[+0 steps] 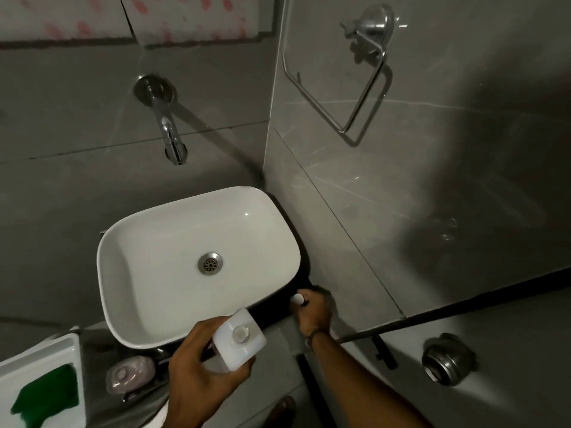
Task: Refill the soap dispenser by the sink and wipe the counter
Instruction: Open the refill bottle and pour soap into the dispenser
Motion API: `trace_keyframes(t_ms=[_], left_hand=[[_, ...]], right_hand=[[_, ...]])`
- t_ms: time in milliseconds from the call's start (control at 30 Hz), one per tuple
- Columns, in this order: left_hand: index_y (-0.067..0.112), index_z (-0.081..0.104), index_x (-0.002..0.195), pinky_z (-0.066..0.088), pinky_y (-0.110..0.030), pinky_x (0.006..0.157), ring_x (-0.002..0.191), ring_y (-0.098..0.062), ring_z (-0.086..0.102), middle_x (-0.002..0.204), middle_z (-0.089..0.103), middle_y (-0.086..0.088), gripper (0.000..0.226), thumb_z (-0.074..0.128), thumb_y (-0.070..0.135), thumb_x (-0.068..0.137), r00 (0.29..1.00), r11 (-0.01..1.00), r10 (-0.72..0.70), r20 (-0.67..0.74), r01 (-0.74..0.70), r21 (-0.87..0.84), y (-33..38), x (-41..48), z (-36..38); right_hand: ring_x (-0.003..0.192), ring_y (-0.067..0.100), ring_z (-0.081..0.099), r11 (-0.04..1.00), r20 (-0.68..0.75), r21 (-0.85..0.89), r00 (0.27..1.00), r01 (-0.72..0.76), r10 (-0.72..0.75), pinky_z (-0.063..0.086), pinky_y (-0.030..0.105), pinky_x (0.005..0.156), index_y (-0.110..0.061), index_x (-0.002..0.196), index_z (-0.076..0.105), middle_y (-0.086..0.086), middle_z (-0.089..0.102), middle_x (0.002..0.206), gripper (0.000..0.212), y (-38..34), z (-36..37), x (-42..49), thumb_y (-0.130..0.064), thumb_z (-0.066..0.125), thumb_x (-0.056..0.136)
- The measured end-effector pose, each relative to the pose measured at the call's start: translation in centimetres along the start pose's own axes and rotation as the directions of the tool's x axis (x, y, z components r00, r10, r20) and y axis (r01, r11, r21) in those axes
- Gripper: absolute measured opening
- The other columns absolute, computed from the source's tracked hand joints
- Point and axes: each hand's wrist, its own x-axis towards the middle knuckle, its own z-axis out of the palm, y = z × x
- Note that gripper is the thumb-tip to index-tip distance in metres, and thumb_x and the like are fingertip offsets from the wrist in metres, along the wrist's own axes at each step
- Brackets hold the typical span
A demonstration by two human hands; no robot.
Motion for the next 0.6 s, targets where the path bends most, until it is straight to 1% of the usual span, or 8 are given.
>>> trace_keyframes(t_ms=[33,67,133,200,267,400,533,600], left_hand=[[0.025,0.073,0.123,0.061,-0.029,0.077,0.102,-0.013,0.075,0.117,0.076,0.007,0.072,0.101,0.034,0.057,1.0,1.0,-0.008,-0.013,0.008,0.006,-0.2,-0.2,-0.2],[0.025,0.074,0.122,0.062,-0.03,0.077,0.102,-0.014,0.075,0.117,0.076,0.007,0.072,0.101,0.034,0.057,1.0,1.0,-0.011,-0.025,0.012,0.013,-0.4,-0.4,-0.4],[0.025,0.074,0.121,0.062,-0.033,0.077,0.101,-0.016,0.075,0.116,0.076,0.006,0.07,0.101,0.033,0.057,0.999,1.0,-0.013,-0.048,0.014,0.015,-0.5,-0.9,-0.7],[0.025,0.075,0.119,0.061,-0.032,0.078,0.1,-0.017,0.075,0.114,0.076,0.006,0.068,0.1,0.031,0.056,0.997,1.0,-0.013,-0.08,0.014,0.01,-0.4,-1.2,-0.8],[0.026,0.076,0.117,0.06,-0.027,0.08,0.101,-0.017,0.075,0.114,0.077,0.005,0.067,0.099,0.027,0.054,0.994,1.0,-0.004,-0.105,0.004,0.001,-0.2,-1.4,-1.0],[0.024,0.076,0.116,0.061,-0.031,0.082,0.102,-0.017,0.075,0.113,0.077,0.005,0.068,0.099,0.014,0.052,0.995,1.0,0.014,-0.104,-0.015,-0.01,0.2,-1.8,-1.0],[0.019,0.077,0.114,0.06,-0.032,0.083,0.102,-0.019,0.075,0.113,0.077,0.002,0.065,0.098,0.015,0.054,0.996,1.0,0.025,-0.088,-0.026,-0.012,0.4,-2.2,-1.2],[0.019,0.076,0.113,0.06,-0.033,0.082,0.102,-0.019,0.075,0.112,0.076,0.001,0.063,0.098,0.017,0.053,0.997,1.0,0.027,-0.078,-0.027,-0.001,0.5,-2.4,-1.4]], right_hand=[[0.072,0.016,0.053,1.0,0.043,-0.007,0.999,-0.003,0.004,0.036,0.028,0.059,-0.02,0.062,0.051,0.002,0.052,0.067,0.029,0.1,0.8,0.2,-0.002,0.068,0.078],[0.079,0.017,0.058,1.0,0.089,-0.021,0.996,-0.005,0.007,0.044,0.026,0.065,-0.024,0.069,0.055,-0.001,0.059,0.075,0.025,0.1,1.5,0.2,-0.005,0.069,0.079],[0.095,0.021,0.066,1.0,0.154,-0.02,0.988,0.002,0.001,0.056,0.032,0.082,-0.025,0.083,0.068,0.002,0.072,0.097,0.015,0.1,2.8,-0.2,-0.01,0.072,0.08],[0.099,0.027,0.069,0.999,0.173,-0.035,0.984,0.039,-0.032,0.058,0.035,0.082,-0.018,0.09,0.076,0.007,0.075,0.103,0.013,0.3,4.2,-1.1,-0.015,0.073,0.078],[0.098,0.027,0.07,0.998,0.175,-0.034,0.984,0.053,-0.046,0.056,0.031,0.077,-0.02,0.087,0.079,0.005,0.076,0.102,0.011,0.1,5.4,-2.2,-0.018,0.074,0.078],[0.097,0.025,0.069,0.985,0.153,-0.101,0.981,0.138,-0.121,0.053,0.028,0.074,-0.019,0.086,0.079,0.003,0.077,0.096,0.009,-0.2,7.0,-3.2,-0.023,0.072,0.081],[0.095,0.028,0.068,0.967,0.14,-0.14,0.971,0.214,-0.195,0.053,0.032,0.07,-0.014,0.08,0.077,0.008,0.075,0.087,0.006,-0.3,7.6,-3.4,-0.018,0.073,0.082],[0.094,0.028,0.068,0.958,0.145,-0.153,0.964,0.243,-0.221,0.053,0.033,0.07,-0.011,0.076,0.075,0.009,0.074,0.084,0.01,-0.1,7.7,-3.5,-0.017,0.072,0.084]])
